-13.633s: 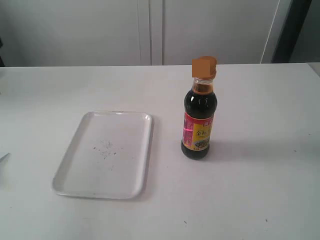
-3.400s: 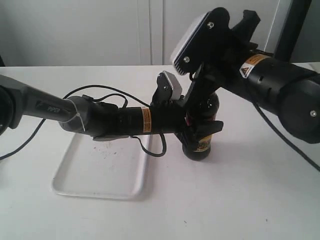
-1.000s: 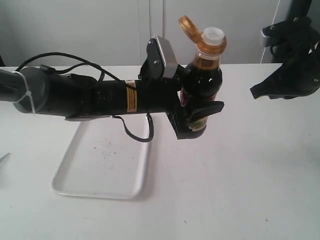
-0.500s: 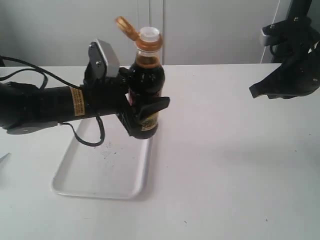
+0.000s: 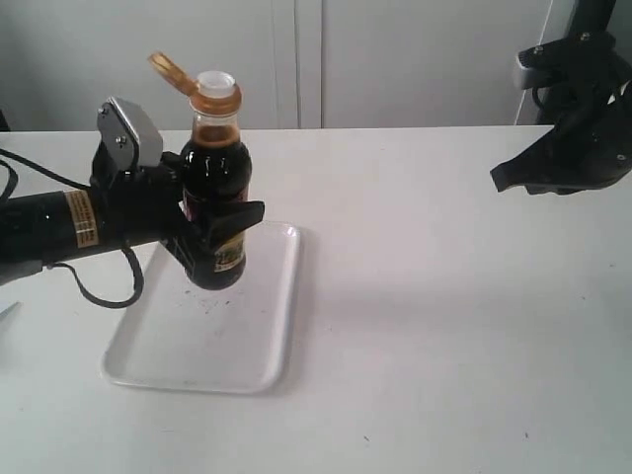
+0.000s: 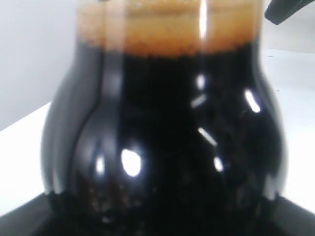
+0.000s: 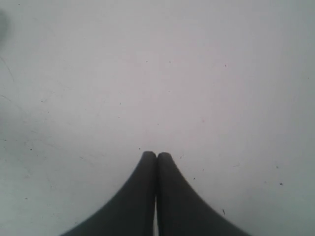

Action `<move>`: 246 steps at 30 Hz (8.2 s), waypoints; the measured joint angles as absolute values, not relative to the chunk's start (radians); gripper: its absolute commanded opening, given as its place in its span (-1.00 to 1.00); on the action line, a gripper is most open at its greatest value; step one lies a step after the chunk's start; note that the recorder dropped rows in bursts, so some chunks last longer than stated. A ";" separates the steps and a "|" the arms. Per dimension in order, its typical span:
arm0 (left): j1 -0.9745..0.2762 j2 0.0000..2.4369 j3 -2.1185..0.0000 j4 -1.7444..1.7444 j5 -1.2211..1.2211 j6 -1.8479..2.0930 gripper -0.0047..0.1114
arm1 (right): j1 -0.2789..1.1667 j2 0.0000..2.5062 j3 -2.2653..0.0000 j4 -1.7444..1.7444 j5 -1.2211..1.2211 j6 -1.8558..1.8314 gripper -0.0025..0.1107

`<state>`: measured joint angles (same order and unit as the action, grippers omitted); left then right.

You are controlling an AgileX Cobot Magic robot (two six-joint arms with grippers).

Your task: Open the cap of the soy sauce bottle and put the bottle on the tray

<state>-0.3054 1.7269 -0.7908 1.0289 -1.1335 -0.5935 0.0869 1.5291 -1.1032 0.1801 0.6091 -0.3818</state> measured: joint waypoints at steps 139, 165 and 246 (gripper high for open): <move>-0.303 1.135 -0.889 0.613 -0.144 -0.613 -0.89 | 0.087 1.485 -1.129 0.137 0.649 -0.412 -0.96; -0.303 1.078 -1.075 0.311 0.993 -0.330 -0.92 | 0.032 1.267 -1.020 -0.024 0.808 -0.184 -0.96; -0.142 0.129 -0.279 0.035 0.366 -0.072 -0.92 | 0.032 0.288 -0.315 0.099 0.126 -0.162 -0.96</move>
<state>-0.1425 0.1291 -0.2789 0.0347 0.3663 -0.0723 0.0315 0.2884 -0.3148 0.0994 0.1258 -0.1618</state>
